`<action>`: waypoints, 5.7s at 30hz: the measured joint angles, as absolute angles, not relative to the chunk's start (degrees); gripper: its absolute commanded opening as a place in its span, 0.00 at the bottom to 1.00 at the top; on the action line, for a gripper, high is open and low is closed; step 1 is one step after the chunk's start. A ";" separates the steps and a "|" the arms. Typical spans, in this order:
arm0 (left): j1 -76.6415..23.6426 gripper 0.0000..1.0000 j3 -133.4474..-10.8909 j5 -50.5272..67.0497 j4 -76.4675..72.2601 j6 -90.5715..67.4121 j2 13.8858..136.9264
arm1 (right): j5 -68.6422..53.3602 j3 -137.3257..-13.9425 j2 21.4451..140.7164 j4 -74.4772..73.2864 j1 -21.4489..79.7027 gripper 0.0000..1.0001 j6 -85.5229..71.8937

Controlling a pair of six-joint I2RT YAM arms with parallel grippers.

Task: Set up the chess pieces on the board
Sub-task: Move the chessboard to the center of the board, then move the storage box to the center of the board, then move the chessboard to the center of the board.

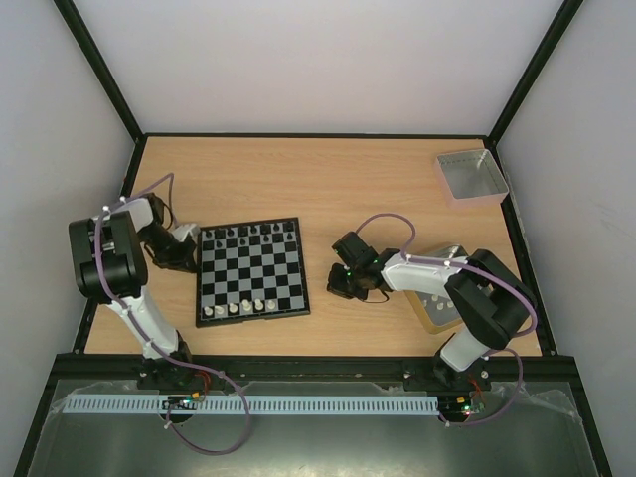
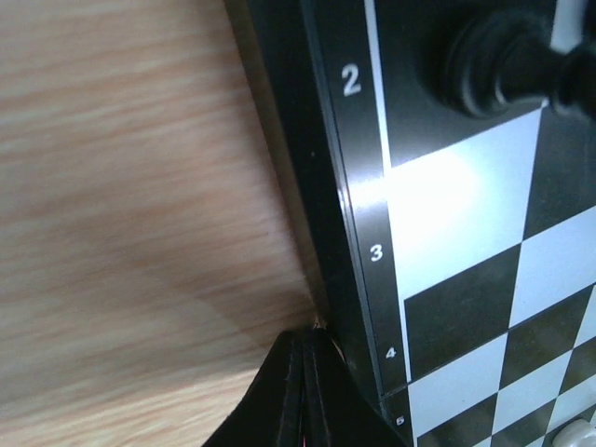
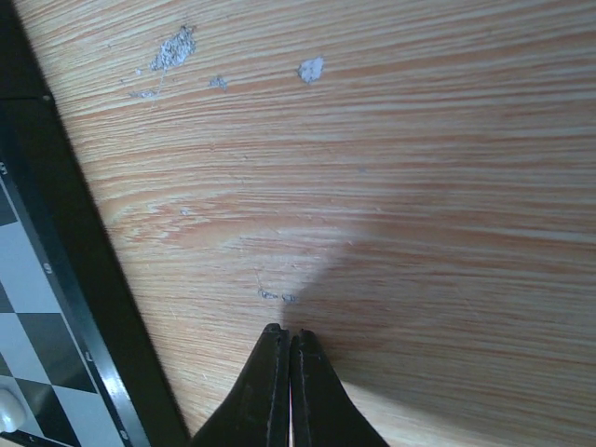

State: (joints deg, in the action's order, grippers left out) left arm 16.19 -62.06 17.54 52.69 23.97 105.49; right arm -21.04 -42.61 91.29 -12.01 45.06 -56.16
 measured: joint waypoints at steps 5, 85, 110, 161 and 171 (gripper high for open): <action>13.37 0.02 -64.23 19.20 52.51 21.61 107.26 | -21.15 -42.46 91.15 -11.90 45.06 0.02 -56.16; 30.83 0.49 -71.13 22.94 66.83 40.84 94.28 | 1.54 -41.80 67.51 -58.94 25.06 0.02 -51.27; 34.46 0.50 -70.98 23.75 67.33 43.48 96.29 | -8.82 -59.75 91.05 -49.19 42.22 0.02 -51.90; 18.61 0.07 -60.97 20.12 57.08 36.82 97.01 | -0.82 -74.59 94.45 -52.51 36.14 0.25 -50.72; 13.28 0.03 -60.97 17.69 51.75 32.51 102.17 | -0.86 -73.52 92.97 -52.47 34.87 0.21 -49.87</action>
